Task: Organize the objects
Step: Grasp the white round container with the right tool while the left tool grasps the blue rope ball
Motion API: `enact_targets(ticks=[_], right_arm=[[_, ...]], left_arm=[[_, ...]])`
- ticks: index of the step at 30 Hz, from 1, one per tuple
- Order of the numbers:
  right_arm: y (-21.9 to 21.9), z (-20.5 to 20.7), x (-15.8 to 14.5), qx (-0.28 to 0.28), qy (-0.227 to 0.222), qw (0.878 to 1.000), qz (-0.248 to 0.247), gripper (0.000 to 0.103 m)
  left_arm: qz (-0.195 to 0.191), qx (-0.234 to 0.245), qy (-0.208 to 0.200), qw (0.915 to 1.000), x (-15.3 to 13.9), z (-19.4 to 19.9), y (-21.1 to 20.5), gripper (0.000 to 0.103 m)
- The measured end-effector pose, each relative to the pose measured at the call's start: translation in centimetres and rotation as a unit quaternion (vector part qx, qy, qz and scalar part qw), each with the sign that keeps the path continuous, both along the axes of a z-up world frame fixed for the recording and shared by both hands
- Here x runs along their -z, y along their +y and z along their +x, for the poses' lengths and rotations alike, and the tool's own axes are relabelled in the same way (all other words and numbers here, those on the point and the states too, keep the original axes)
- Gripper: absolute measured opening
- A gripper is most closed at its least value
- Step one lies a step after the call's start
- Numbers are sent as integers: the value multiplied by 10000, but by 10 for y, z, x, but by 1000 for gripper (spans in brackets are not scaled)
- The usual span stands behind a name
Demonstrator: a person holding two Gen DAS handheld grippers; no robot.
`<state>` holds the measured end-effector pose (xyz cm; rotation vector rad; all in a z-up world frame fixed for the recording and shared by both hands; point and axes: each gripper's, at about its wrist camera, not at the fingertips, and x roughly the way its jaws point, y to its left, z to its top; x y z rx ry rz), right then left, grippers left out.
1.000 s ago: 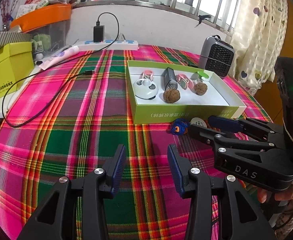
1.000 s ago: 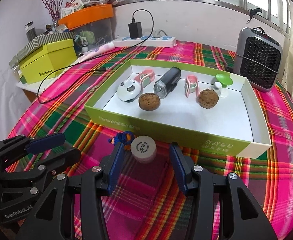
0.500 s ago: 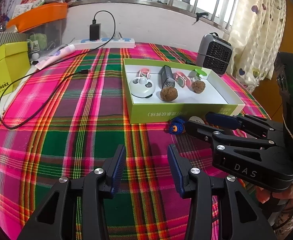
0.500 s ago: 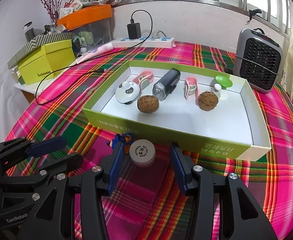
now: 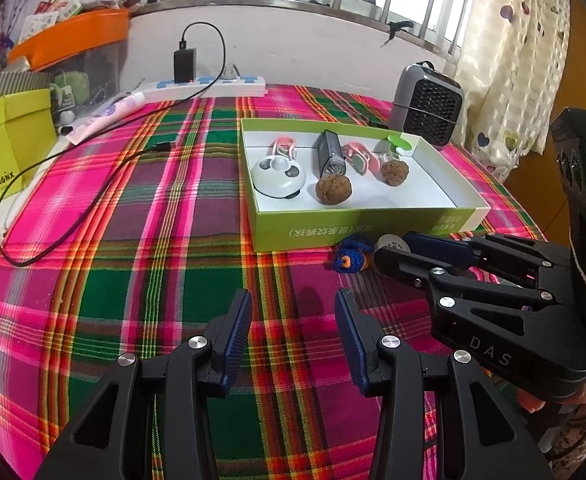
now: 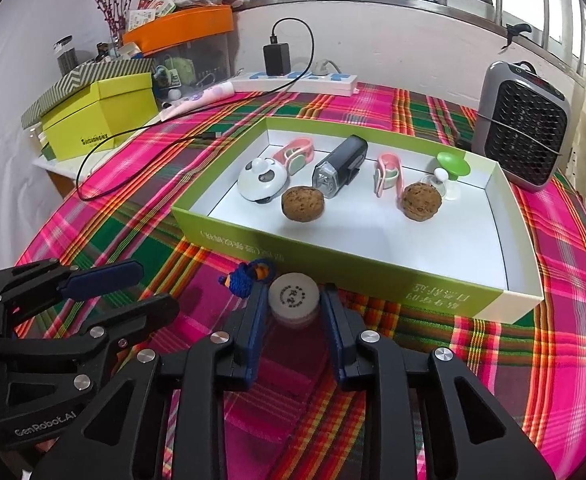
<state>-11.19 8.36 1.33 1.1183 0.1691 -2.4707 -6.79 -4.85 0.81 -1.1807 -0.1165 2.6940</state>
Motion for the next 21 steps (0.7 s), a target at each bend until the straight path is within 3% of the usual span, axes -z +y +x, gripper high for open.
enact_targets(ticks=[21], right_arm=[[33,9,-1,232,-8,9997,30,28]], left_arm=[[-241,527,-37,9983,-4,-23,30,41]])
